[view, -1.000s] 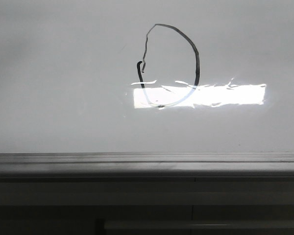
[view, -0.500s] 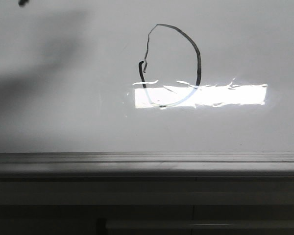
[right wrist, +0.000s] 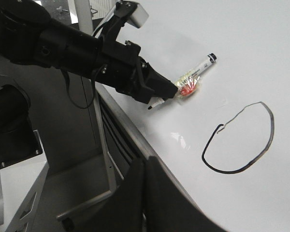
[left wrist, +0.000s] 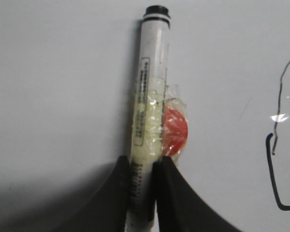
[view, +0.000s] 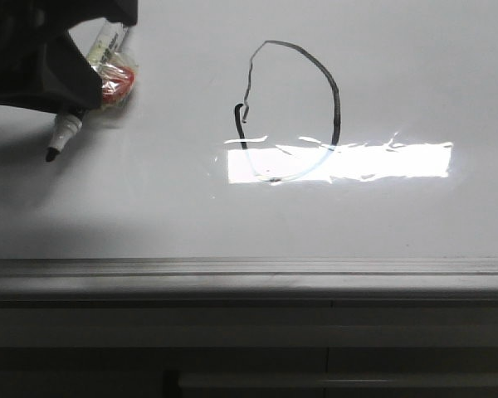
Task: Write number 0 on whiteboard
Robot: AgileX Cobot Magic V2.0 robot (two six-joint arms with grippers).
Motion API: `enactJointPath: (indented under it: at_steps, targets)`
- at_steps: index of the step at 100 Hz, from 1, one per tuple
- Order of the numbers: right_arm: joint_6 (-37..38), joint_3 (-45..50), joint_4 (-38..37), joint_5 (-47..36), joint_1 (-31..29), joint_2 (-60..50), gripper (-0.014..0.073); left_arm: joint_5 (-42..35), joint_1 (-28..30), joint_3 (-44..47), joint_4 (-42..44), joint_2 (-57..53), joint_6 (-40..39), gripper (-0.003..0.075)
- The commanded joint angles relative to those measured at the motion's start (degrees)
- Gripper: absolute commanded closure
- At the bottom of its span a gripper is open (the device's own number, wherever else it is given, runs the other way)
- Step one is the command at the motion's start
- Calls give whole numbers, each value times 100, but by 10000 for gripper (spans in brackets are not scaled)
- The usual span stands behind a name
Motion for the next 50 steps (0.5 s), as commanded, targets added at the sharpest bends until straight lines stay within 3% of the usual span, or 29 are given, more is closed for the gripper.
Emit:
enactJointPath:
  at_steps: [1,50]
  targets:
    - [34,-135,108,-461,-27,26,660,47,88,-141,317,66,-212,740]
    - [34,-135,178,-461,-27,26,660,47,99,-141,363,283,-348,739]
